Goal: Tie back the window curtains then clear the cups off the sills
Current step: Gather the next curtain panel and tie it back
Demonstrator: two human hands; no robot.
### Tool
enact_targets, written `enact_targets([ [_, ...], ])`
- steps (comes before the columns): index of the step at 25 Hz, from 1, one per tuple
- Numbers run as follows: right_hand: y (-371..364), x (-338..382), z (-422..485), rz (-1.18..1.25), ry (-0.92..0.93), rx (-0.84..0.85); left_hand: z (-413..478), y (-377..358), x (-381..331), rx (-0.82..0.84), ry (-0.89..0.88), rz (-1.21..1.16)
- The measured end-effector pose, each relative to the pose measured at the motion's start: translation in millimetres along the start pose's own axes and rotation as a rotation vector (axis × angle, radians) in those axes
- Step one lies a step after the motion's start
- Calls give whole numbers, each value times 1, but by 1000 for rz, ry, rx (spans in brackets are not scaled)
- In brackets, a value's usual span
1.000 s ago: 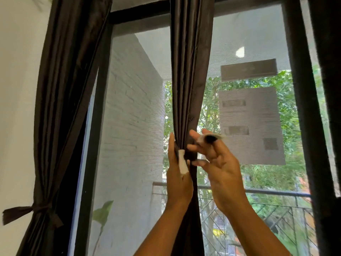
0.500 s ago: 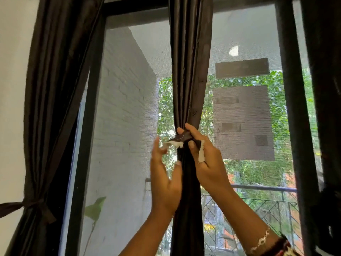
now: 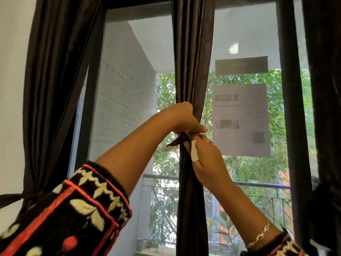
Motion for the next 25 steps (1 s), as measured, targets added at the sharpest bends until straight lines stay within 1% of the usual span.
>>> enact_targets([
  [1,3,2,-2,-18,39,-23,0,-2,1,10,16,-22],
  [3,12,8,-8,-66,177,-97,-1,-7,6,-5,52,-89],
  [5,22,10,-13,-130,278,-211,-3,-8,10,-62,56,-126],
  [7,33,9,-14,-136,285,-283,-5,-7,14,-134,26,-152],
  [10,48,14,-6,-99,306,-306,-10,-12,18,-215,-17,-266],
  [12,56,18,11,5,310,-299,-16,-16,19,-258,-77,-294],
  [14,62,19,36,134,220,-244,-21,-19,17,-296,-141,-319],
  [15,62,19,48,147,163,-210,-24,-20,16,-309,-161,-362],
  [17,57,15,65,73,107,-177,-28,-26,16,-344,-194,-416],
  [20,46,12,77,26,74,-151,-33,-38,15,-514,-273,-256],
  [23,35,9,81,-31,72,-90,-36,-46,21,-635,-339,-142],
  [25,30,9,81,57,100,-27,-40,-47,28,-681,-363,-192],
])
Point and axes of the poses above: each hand's wrist, its own z-axis towards the middle knuckle, its own y-axis out of the back of the hand, x = y × z, the point moved 4 cm from there along z, towards the middle knuckle, and after that the axes turned 15 degrees about -y, right-handed, at the moved point
